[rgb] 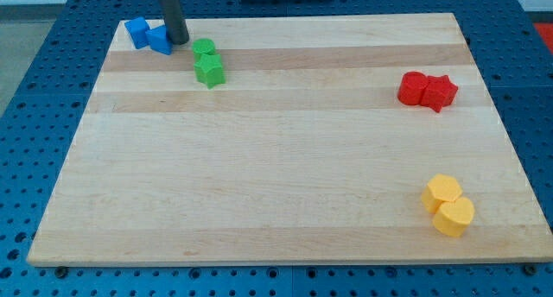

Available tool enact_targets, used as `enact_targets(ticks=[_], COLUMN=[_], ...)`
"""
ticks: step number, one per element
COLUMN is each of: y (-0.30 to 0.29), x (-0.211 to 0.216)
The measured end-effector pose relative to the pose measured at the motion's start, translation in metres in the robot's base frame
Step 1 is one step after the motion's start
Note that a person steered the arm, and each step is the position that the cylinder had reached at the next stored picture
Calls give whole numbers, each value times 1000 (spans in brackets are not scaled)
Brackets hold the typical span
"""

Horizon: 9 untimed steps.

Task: Move the green star towards the top center of the board

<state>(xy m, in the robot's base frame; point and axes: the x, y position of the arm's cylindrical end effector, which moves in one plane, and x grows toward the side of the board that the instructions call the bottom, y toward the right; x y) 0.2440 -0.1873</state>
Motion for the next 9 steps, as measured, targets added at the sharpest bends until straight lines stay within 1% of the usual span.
enact_targets(ticks=[1,2,4,6,7,9], y=[-20,-23,-7,-7,6,80], x=[0,0,3,64,87,103])
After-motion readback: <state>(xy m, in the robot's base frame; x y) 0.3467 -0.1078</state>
